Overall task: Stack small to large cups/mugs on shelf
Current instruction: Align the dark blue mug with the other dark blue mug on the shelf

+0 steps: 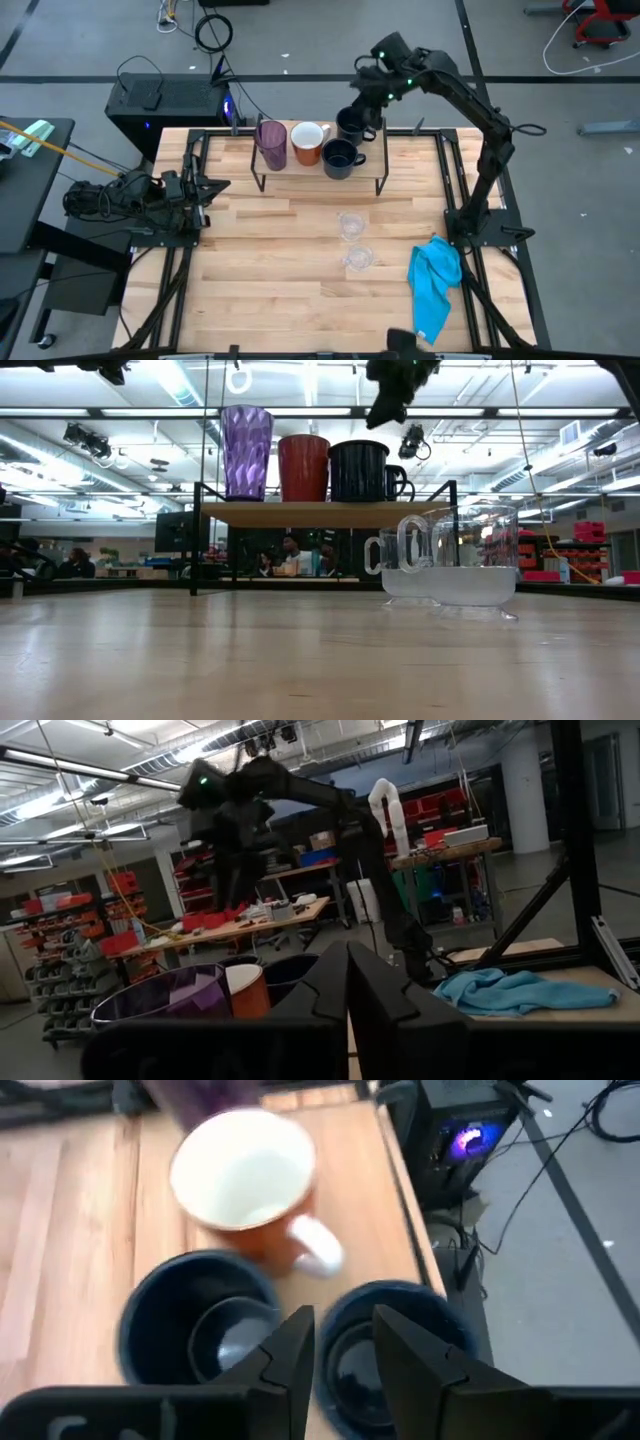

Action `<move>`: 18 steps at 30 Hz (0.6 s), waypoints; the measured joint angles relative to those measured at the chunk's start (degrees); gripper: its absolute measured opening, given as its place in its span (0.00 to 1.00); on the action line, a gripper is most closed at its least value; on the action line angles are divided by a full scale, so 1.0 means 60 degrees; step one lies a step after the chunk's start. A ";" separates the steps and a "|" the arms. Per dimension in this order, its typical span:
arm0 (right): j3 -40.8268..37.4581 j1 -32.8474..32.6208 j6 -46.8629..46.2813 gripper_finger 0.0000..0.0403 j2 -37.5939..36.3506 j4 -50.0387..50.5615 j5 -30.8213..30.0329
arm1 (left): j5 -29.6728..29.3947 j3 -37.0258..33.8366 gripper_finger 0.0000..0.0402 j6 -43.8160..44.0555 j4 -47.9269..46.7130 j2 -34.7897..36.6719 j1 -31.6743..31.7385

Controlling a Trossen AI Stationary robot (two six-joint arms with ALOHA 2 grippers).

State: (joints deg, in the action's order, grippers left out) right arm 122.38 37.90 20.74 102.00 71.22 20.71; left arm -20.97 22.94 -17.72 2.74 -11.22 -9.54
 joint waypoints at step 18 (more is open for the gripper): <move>-0.0272 -0.0578 -0.0531 0.42 0.0037 0.2958 -0.3902 | 0.0000 0.0000 0.02 0.0273 -0.0084 0.0001 0.0000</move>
State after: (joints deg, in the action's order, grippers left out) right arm 120.75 34.43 17.55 102.22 88.97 -2.70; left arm -20.97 22.94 -16.08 2.24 -11.21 -9.54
